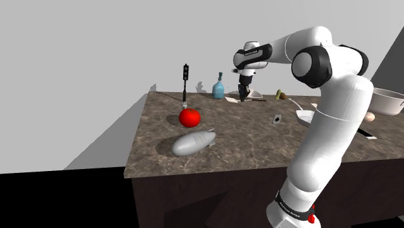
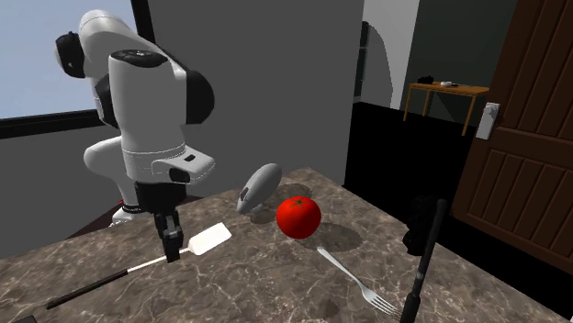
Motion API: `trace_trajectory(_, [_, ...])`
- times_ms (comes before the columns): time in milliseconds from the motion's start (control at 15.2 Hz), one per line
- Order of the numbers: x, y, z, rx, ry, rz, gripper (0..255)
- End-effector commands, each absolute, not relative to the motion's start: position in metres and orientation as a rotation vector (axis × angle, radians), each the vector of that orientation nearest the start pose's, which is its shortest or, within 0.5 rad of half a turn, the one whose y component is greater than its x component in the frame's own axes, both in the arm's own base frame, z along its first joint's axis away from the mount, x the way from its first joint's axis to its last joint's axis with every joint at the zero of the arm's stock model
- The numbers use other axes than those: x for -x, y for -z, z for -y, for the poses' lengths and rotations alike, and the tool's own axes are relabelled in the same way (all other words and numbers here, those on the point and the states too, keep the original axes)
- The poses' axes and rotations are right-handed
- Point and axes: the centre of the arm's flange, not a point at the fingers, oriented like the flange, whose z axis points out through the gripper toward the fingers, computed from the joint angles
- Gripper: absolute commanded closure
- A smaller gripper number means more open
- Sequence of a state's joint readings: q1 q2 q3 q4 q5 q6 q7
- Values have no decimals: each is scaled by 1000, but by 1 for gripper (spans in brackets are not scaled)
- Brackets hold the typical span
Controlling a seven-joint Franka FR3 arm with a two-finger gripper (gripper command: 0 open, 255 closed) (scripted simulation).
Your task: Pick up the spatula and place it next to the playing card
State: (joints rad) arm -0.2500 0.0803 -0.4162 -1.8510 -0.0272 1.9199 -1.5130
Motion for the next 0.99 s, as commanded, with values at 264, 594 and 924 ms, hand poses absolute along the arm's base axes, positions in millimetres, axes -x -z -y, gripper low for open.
trace_trajectory(264, [-432, -480, 432, 2876, -85, 1318, 255])
trace_trajectory(594, [-416, -474, 477, 2876, -85, 1318, 255])
trace_trajectory(924, [-416, -448, 477, 2876, -85, 1318, 255])
